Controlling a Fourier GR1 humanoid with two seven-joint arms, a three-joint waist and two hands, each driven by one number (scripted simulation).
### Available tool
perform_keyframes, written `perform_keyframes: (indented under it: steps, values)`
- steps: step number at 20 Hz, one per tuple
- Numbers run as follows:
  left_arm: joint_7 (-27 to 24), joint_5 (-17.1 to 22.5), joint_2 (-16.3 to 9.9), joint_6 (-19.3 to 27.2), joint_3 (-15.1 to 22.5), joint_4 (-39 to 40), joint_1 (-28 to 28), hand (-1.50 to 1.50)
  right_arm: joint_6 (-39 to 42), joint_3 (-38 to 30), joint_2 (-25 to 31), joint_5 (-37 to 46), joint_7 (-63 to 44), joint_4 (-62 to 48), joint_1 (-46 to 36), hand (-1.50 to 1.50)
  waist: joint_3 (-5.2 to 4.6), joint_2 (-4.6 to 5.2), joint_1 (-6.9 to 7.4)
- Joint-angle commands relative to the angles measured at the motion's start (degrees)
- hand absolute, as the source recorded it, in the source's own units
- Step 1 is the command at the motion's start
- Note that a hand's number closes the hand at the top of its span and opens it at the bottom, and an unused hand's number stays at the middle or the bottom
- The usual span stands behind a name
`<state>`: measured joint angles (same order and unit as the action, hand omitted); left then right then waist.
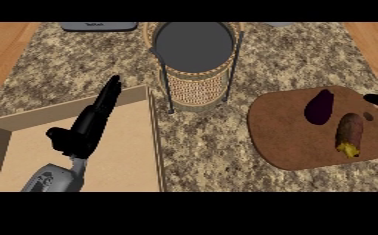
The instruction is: Pick the sweet potato from the cutting board and place it in the tiered basket
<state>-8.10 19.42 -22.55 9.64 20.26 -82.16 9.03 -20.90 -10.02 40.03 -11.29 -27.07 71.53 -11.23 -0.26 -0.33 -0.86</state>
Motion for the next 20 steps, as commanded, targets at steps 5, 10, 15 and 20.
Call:
perform_keyframes:
  steps: [5,10,15,20]
  values:
    - [1.0,-1.0,1.3,0.4,0.5,3.6,0.4,0.0,24.8,9.2,16.8,-3.0,-24.5,7.2,-1.3,-1.5,-0.1,0.2,-0.04]
    - [-2.0,-1.3,2.5,-2.3,0.8,5.0,-2.6,0.0,27.4,8.0,17.0,-7.3,-35.0,11.1,-3.6,-1.5,0.16,0.27,0.7]
    - [-0.1,-1.4,1.4,-3.3,-1.5,3.1,-2.8,0.0,28.2,5.6,18.1,-9.5,-40.0,14.0,-3.9,-1.5,0.22,0.17,0.67]
    - [-0.3,-3.7,5.1,-1.4,0.0,4.2,-1.4,0.0,23.3,10.3,16.2,-1.0,-40.3,11.8,-3.6,-1.5,0.23,0.38,1.08]
